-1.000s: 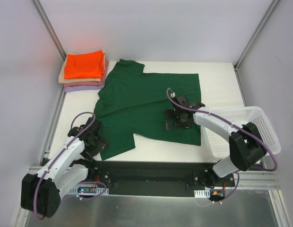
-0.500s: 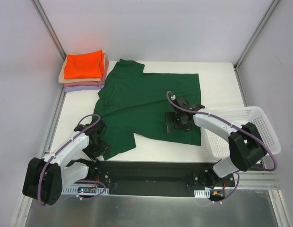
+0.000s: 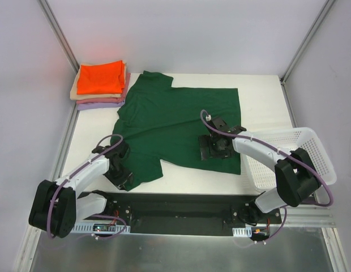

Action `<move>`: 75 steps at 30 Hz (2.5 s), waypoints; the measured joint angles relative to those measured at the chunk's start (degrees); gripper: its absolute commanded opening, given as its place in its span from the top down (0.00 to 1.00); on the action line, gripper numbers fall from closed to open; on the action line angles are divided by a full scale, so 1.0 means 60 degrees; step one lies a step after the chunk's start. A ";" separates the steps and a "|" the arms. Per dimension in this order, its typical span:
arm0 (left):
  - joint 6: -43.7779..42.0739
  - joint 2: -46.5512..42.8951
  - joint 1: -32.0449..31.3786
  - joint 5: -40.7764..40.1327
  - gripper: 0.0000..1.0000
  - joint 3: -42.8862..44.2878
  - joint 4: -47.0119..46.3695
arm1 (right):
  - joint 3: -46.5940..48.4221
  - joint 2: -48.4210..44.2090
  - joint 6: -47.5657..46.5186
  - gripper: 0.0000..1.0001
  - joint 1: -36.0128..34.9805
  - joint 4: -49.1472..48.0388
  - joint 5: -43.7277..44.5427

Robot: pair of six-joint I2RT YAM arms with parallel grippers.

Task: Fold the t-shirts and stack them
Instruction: Grap the side of the flattened tshirt closest away from the robot with both arms

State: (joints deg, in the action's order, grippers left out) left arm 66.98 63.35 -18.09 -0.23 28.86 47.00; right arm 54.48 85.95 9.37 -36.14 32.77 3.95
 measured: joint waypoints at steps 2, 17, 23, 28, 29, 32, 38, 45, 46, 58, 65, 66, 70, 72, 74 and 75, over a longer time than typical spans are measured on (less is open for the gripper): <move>0.0000 0.0200 -0.0004 -0.0011 0.69 0.0102 0.0007 | -0.0007 -0.0047 0.0004 0.04 0.0007 0.0000 0.0029; -0.0018 0.0860 -0.0186 -0.0255 1.00 0.0521 -0.0117 | -0.0178 -0.0816 0.0018 0.04 0.0153 0.0044 0.0204; -0.0186 -0.0237 -0.0178 -0.1435 1.00 0.0688 -0.0208 | -0.0459 -0.1370 0.0353 0.04 0.0131 0.0146 0.0204; -0.0306 -0.0940 -0.0171 -0.2335 1.00 0.1333 -0.0146 | -0.0907 -0.1832 0.1027 0.04 0.0011 0.0171 0.0244; -0.0273 -0.1027 -0.0149 -0.2586 1.00 0.1479 -0.0069 | -0.1035 -0.1927 0.1271 0.04 -0.0004 0.0182 0.0255; -0.0113 -0.1137 0.0175 -0.2962 1.00 0.1614 0.0062 | -0.1341 -0.2109 0.1956 0.03 -0.0022 0.0171 0.0328; -0.0025 -0.0907 0.0849 -0.3326 1.00 0.1661 0.0313 | -0.1938 -0.2466 0.3308 0.01 -0.0033 0.0295 0.0947; -0.0044 -0.0874 0.0911 -0.3472 1.00 0.1661 0.0328 | -0.2444 -0.2510 0.4335 0.14 -0.0259 0.0324 0.1847; -0.0044 -0.0882 0.0907 -0.3472 1.00 0.1661 0.0331 | -0.2492 -0.2514 0.4433 0.15 -0.0306 0.0288 0.2018; -0.0044 -0.0954 0.0907 -0.3391 1.00 0.1661 0.0324 | -0.2619 -0.1887 0.4914 0.23 -0.0499 -0.0120 0.3104; -0.0051 -0.0951 0.0907 -0.3308 1.00 0.1661 0.0324 | -0.2503 -0.1137 0.5016 0.30 -0.0557 -0.0495 0.3129; -0.0051 -0.0951 0.0911 -0.3304 1.00 0.1661 0.0324 | -0.2444 -0.1064 0.5031 0.31 -0.0557 -0.0506 0.3129; -0.0055 -0.0954 0.0907 -0.3300 1.00 0.1661 0.0324 | -0.2233 -0.0776 0.5045 0.46 -0.0554 -0.0605 0.3129; -0.0055 -0.0958 0.0907 -0.3300 1.00 0.1661 0.0324 | -0.2171 -0.0692 0.5067 0.60 -0.0557 -0.0703 0.3093; -0.0058 -0.0980 0.0907 -0.3293 1.00 0.1661 0.0324 | -0.2160 -0.0663 0.5056 0.72 -0.0568 -0.0772 0.3122; -0.0058 -0.1013 0.0907 -0.3289 1.00 0.1657 0.0324 | -0.2160 -0.0663 0.5067 0.77 -0.0568 -0.0769 0.3147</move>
State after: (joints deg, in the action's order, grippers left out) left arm 66.63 57.28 -12.64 -19.97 38.81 48.95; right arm 41.52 81.97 39.77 -39.55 28.16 22.83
